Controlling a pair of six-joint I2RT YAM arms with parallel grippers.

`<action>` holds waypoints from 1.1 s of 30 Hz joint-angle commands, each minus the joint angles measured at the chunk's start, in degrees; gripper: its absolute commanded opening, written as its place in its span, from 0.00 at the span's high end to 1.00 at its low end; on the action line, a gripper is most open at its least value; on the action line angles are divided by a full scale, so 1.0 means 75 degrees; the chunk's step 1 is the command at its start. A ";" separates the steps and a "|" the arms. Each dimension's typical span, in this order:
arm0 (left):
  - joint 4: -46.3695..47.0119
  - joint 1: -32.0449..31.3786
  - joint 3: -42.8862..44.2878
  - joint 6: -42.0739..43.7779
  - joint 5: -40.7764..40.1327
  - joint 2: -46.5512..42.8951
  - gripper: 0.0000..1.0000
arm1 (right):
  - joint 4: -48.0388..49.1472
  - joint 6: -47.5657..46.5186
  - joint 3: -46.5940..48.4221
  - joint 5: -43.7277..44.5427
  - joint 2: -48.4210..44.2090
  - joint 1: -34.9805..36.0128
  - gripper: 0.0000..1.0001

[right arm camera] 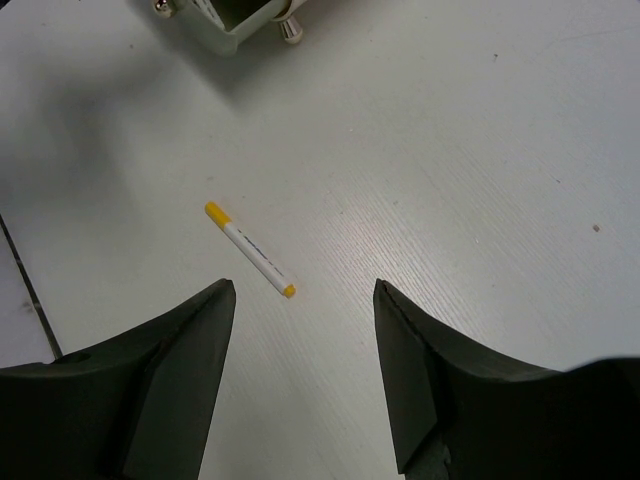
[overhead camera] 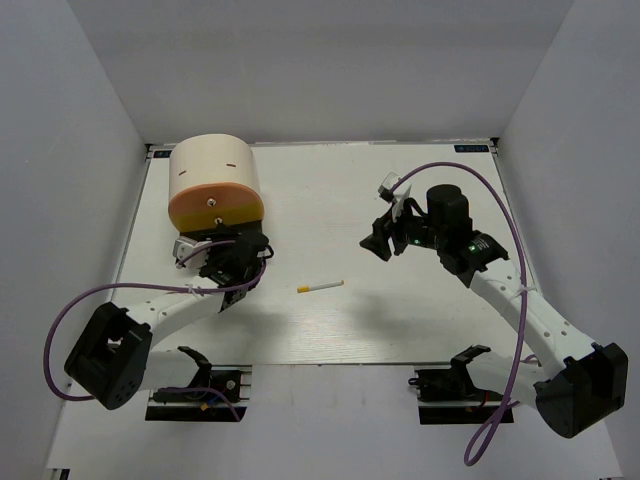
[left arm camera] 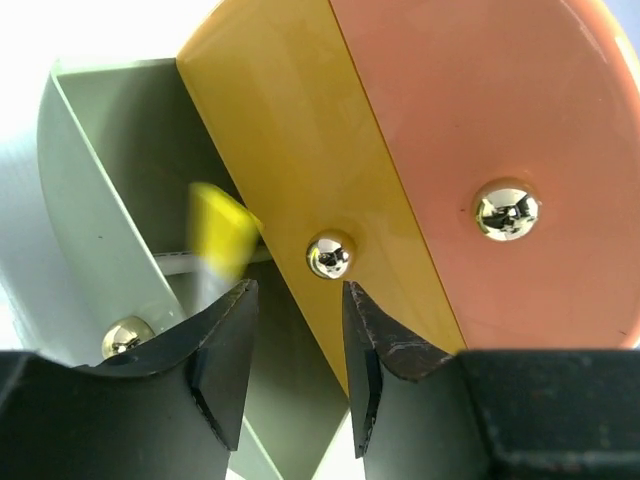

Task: Sort the stationery into containers
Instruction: Place the pen in the drawer, then pick up the pen from the center of the board.

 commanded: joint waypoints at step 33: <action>-0.3394 -0.0099 0.1744 0.9269 0.7842 -0.4375 0.01 | -0.1183 -0.4287 0.1494 -0.0364 0.4001 0.2020 0.44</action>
